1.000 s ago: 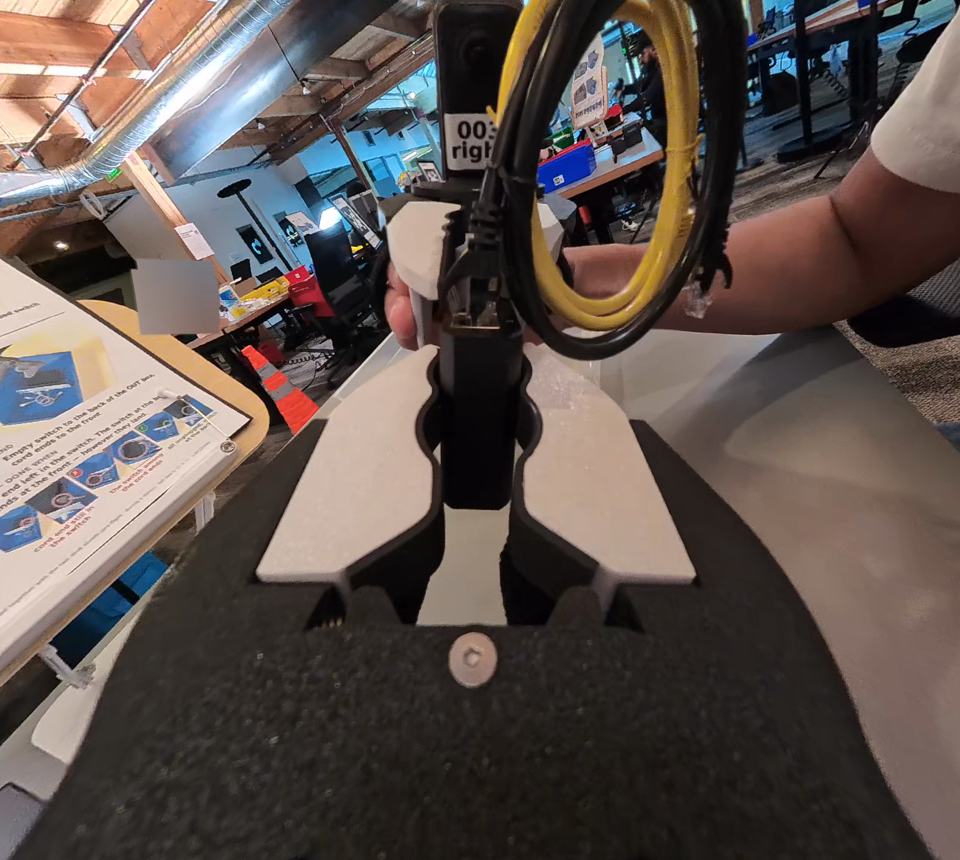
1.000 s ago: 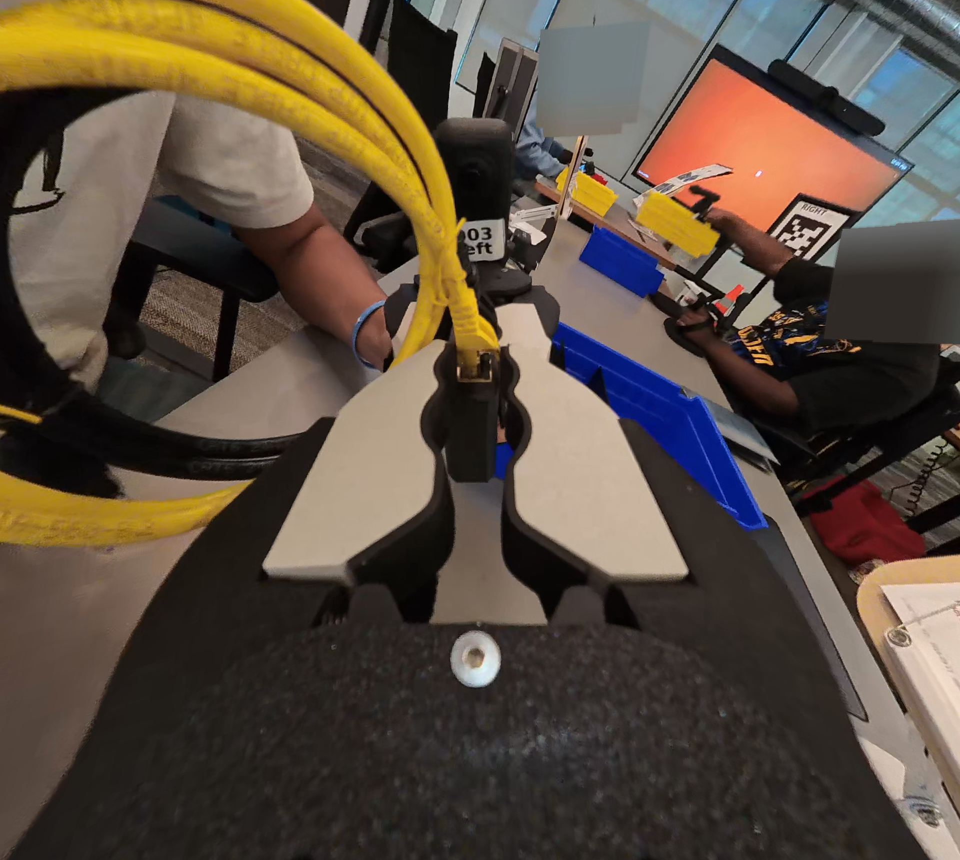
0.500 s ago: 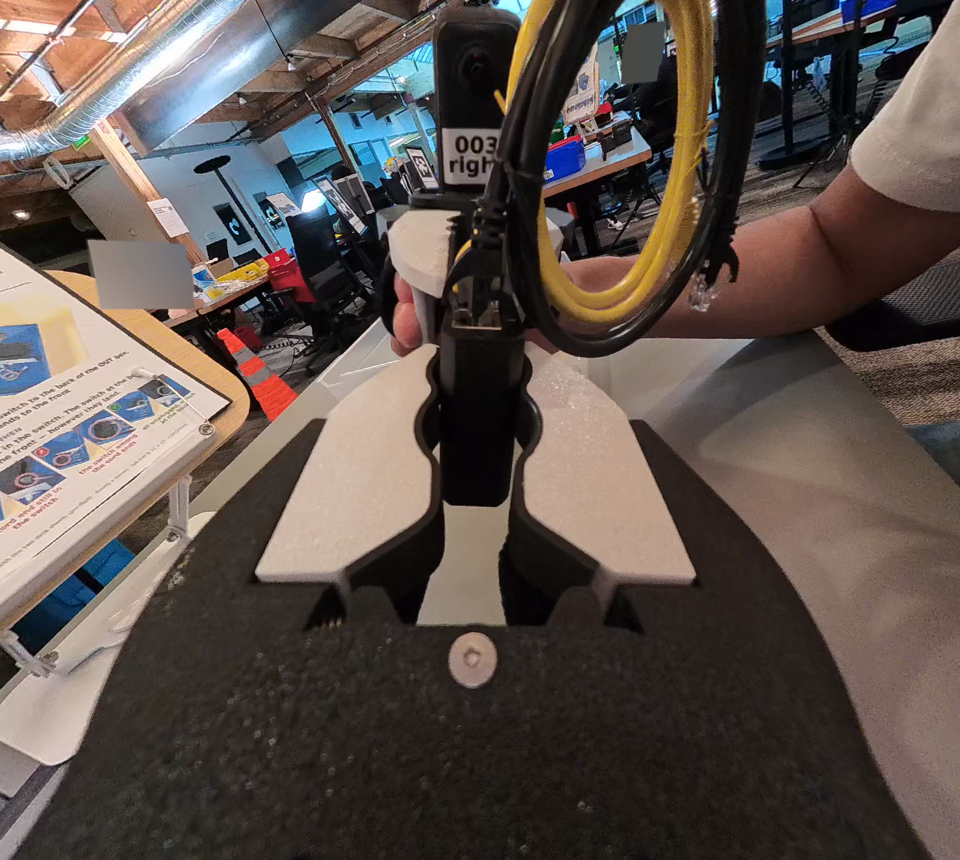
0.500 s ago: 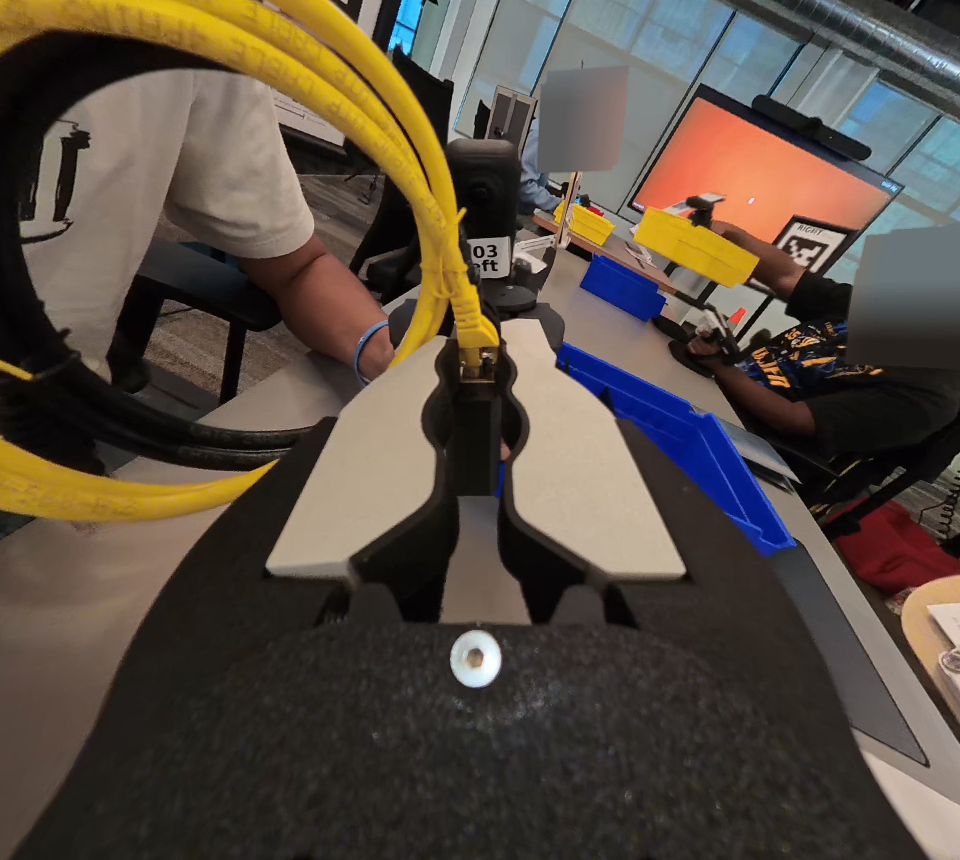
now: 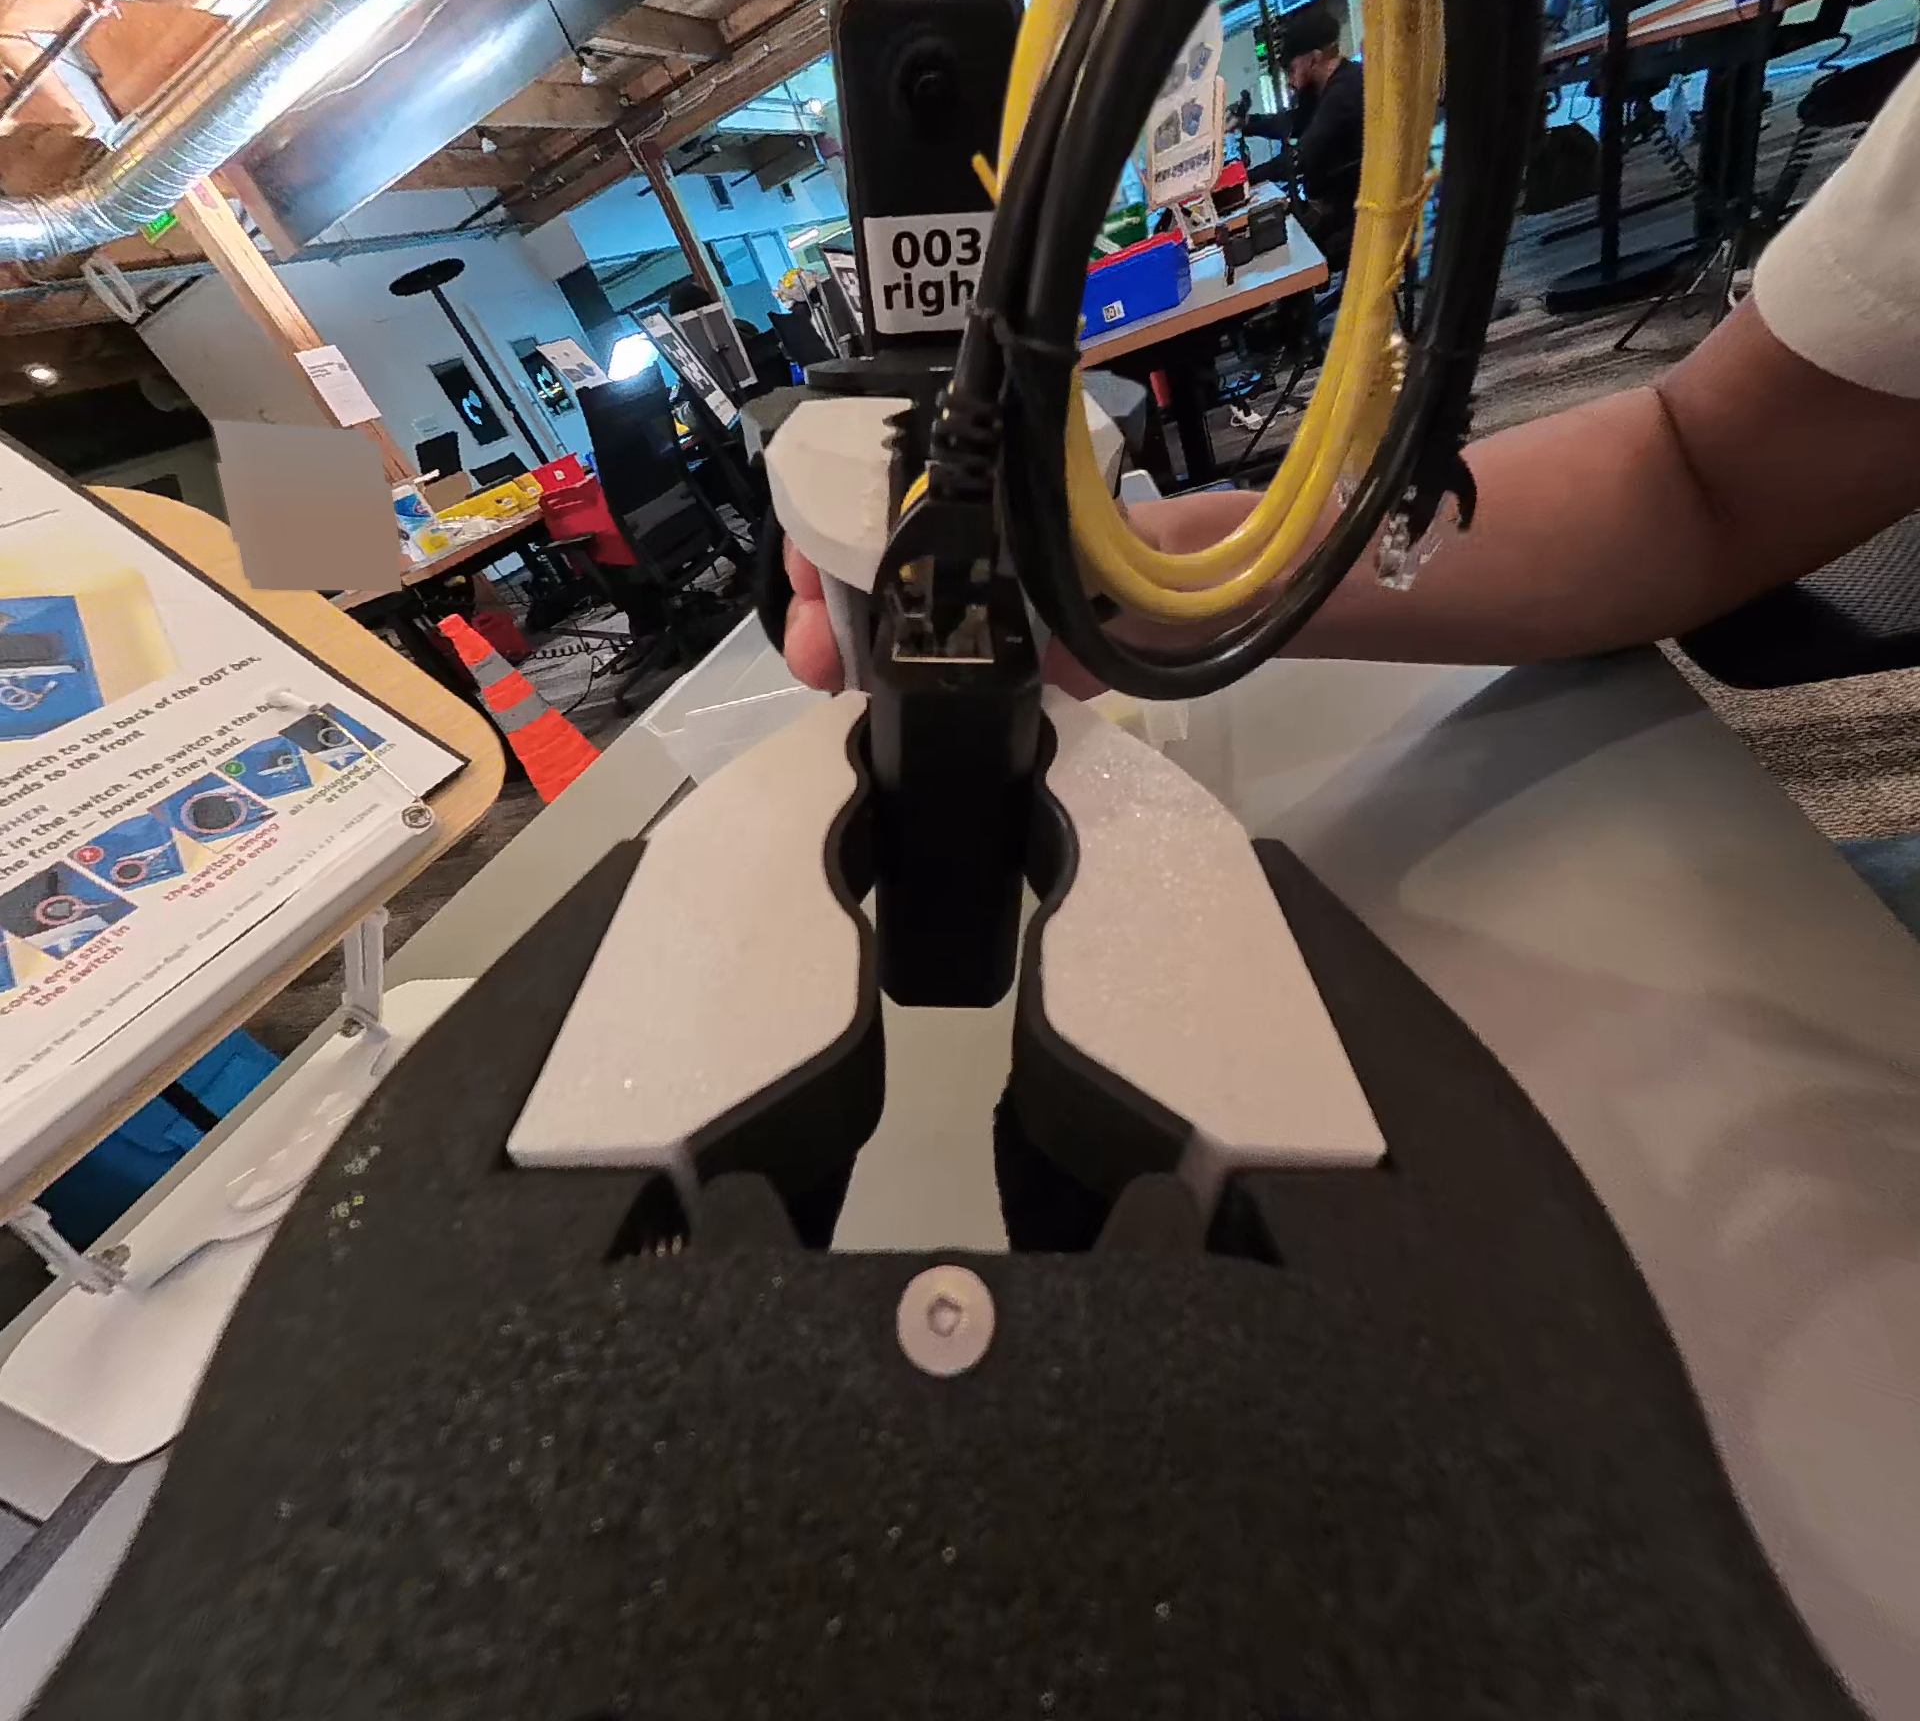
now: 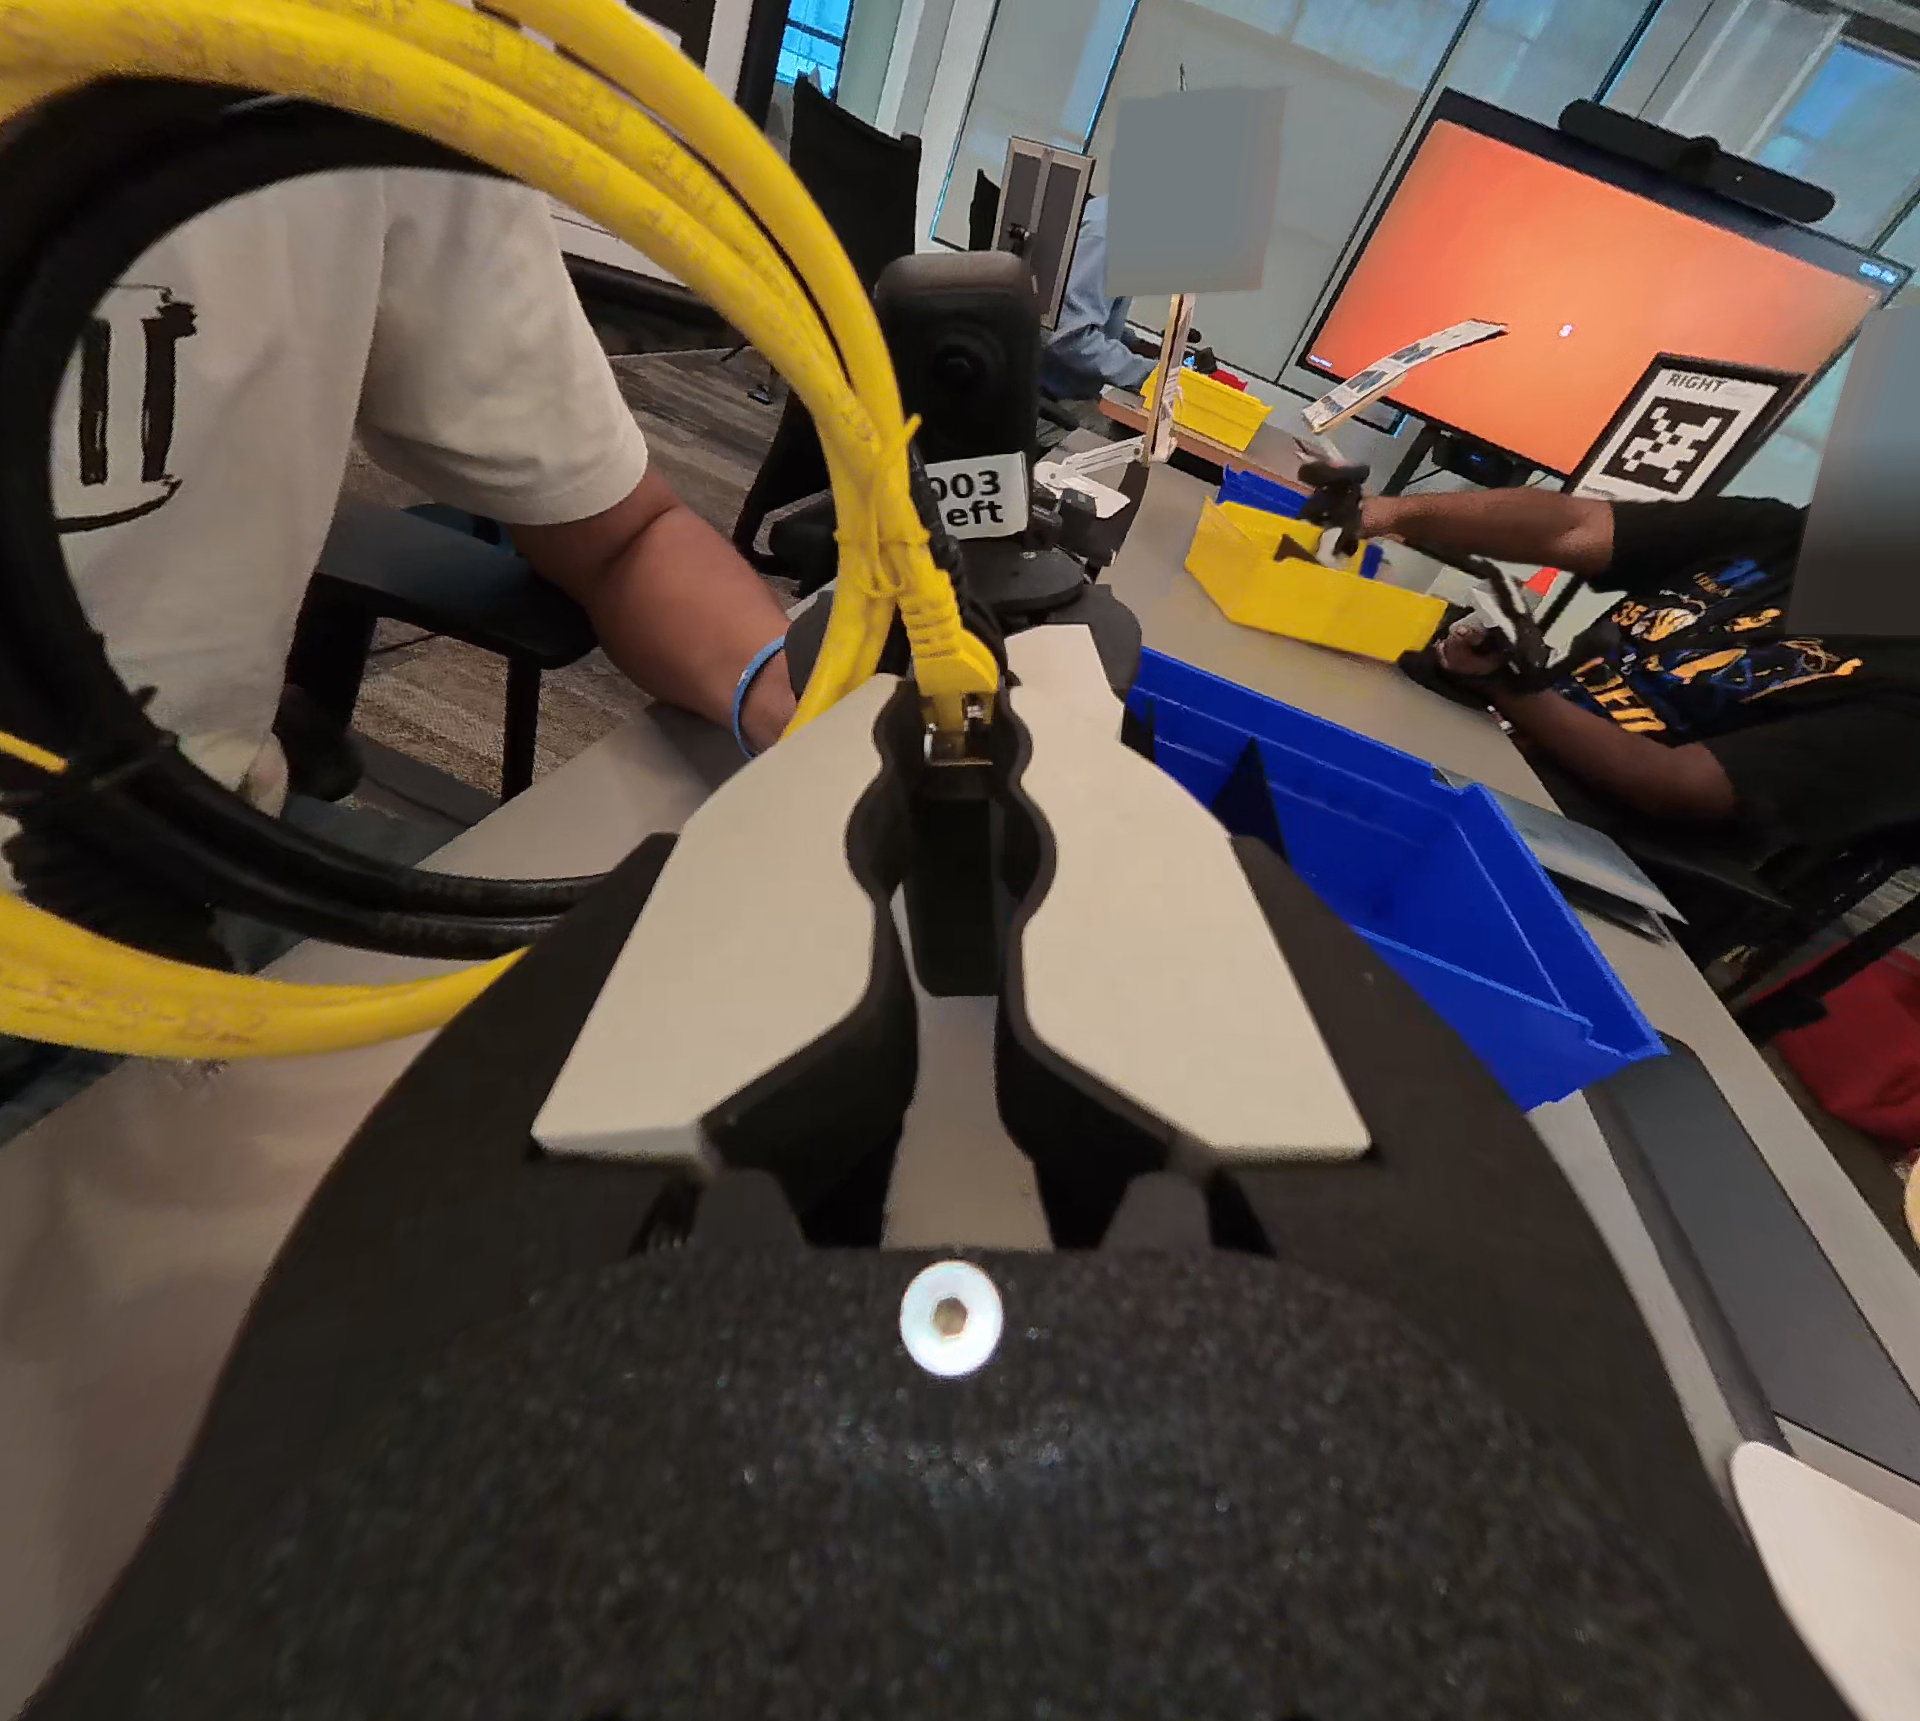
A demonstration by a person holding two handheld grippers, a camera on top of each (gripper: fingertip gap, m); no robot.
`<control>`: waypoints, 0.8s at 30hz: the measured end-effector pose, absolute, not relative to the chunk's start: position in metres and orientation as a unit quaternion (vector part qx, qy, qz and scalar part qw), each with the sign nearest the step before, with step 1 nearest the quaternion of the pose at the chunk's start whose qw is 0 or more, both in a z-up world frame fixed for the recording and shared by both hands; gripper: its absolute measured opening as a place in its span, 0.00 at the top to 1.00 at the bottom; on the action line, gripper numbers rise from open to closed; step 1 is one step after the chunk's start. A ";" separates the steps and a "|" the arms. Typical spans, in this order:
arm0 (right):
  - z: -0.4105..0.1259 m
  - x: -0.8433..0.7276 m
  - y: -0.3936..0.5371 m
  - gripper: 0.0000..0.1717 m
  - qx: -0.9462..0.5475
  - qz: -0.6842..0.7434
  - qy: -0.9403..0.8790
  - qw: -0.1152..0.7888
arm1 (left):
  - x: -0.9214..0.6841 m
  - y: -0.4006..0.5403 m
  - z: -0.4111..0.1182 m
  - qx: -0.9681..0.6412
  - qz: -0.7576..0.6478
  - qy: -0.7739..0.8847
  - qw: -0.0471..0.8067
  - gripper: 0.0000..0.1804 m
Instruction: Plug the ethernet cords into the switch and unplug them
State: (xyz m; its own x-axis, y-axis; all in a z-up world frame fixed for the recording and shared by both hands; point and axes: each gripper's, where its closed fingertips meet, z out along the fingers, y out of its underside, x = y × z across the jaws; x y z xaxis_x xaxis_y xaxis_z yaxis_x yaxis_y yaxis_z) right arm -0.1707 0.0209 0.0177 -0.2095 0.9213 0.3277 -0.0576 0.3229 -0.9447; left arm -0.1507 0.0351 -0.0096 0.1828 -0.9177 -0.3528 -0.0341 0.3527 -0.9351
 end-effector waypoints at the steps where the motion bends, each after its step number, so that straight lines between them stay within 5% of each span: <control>1: 0.018 -0.171 0.021 0.93 -0.349 0.467 -0.622 0.524 | -0.151 0.035 -0.009 -0.445 -0.351 0.533 0.628 0.87; 10: 0.007 -0.148 0.051 0.85 -0.428 0.337 -0.649 0.531 | -0.160 0.051 -0.014 -0.442 -0.200 0.563 0.669 0.87; 16: 0.025 -0.110 0.091 0.93 -0.593 0.301 -0.546 0.509 | -0.172 0.079 -0.027 -0.435 0.027 0.586 0.684 0.87; 24: -0.010 -0.141 0.059 0.85 -0.721 0.352 -0.514 0.303 | -0.176 0.096 -0.039 -0.445 0.140 0.584 0.664 0.86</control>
